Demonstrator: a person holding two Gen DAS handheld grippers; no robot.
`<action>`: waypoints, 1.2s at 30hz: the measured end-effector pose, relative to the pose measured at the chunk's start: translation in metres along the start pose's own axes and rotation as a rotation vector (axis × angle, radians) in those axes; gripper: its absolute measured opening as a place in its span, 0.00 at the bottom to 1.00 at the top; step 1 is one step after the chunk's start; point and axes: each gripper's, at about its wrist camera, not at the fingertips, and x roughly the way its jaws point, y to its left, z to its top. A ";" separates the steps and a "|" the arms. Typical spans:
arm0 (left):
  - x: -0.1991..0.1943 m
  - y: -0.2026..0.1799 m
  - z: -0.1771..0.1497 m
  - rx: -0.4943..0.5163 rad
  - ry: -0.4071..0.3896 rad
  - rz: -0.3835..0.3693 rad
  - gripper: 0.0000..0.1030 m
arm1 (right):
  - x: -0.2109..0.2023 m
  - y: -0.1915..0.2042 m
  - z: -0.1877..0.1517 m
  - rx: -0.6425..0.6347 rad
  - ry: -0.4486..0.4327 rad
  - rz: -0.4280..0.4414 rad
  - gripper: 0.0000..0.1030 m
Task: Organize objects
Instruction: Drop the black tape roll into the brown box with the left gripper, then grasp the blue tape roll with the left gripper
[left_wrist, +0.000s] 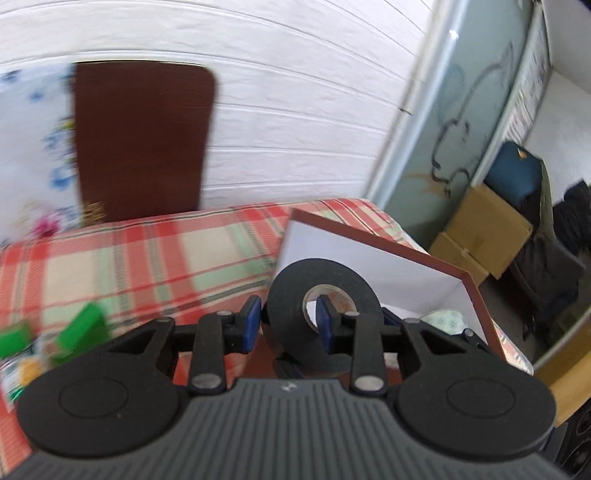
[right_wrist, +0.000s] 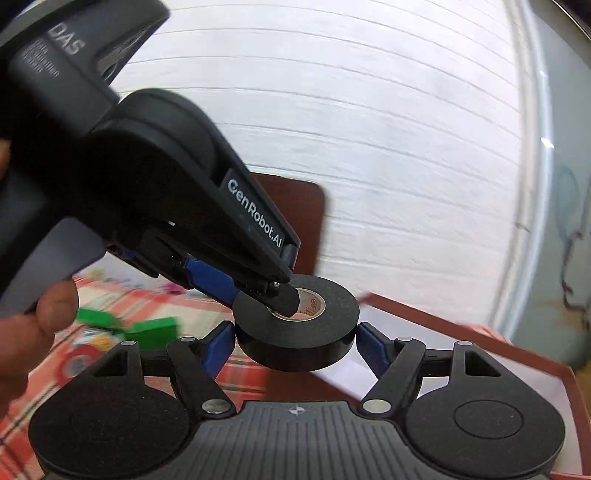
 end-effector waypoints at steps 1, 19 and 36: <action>0.009 -0.005 0.002 0.014 0.007 -0.001 0.33 | 0.005 -0.009 -0.001 0.019 0.009 -0.010 0.68; -0.022 0.033 -0.033 -0.013 -0.026 0.023 0.34 | 0.007 0.009 -0.025 0.015 -0.046 0.063 0.69; -0.082 0.165 -0.126 -0.350 0.081 0.180 0.34 | 0.040 0.087 -0.071 0.107 0.403 0.352 0.59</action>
